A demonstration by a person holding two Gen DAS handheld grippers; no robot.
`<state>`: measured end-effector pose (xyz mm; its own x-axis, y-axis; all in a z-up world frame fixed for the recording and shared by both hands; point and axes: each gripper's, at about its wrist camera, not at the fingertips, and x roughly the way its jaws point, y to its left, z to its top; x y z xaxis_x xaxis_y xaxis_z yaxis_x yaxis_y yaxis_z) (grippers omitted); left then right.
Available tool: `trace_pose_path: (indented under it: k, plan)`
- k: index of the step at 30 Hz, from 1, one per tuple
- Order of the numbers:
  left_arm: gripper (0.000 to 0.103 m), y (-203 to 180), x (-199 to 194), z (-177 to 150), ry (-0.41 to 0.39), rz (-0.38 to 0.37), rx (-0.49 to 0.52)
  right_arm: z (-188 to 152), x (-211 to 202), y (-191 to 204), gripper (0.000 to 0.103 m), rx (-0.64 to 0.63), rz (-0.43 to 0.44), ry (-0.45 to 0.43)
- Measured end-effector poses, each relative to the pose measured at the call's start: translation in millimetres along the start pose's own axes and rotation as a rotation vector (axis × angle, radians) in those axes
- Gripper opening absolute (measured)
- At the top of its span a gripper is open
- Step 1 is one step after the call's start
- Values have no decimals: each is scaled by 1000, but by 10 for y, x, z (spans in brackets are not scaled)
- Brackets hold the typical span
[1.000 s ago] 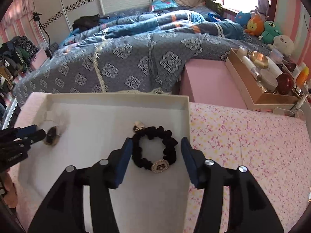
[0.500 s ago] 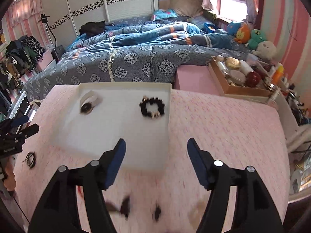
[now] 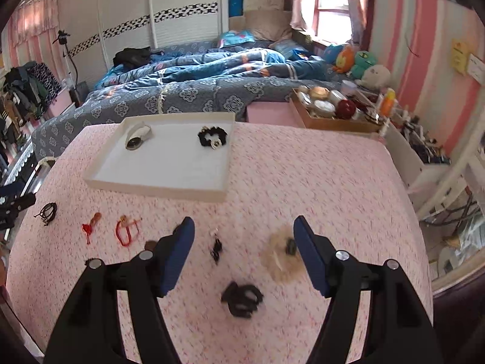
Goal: Organize jewelry
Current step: 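Move left tool to red-tasseled pendant while right tool moves to black cord pendant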
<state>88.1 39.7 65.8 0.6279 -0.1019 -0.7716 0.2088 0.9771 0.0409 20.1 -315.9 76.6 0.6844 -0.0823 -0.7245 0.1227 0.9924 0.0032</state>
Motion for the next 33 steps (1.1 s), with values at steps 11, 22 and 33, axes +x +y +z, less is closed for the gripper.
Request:
trace_pose_path:
  k: [11,22,33]
  plan:
    - [97,-52,-9,-432,-16,-17,-4,-398,141,-135,68,73,-16,23]
    - [98,-107,512,-591,54,-60,-12,-490,560,141,68,30,-21,70]
    - [97,-336,821,-521,88,-80,41,-435,952,349,68,-24,-2,140]
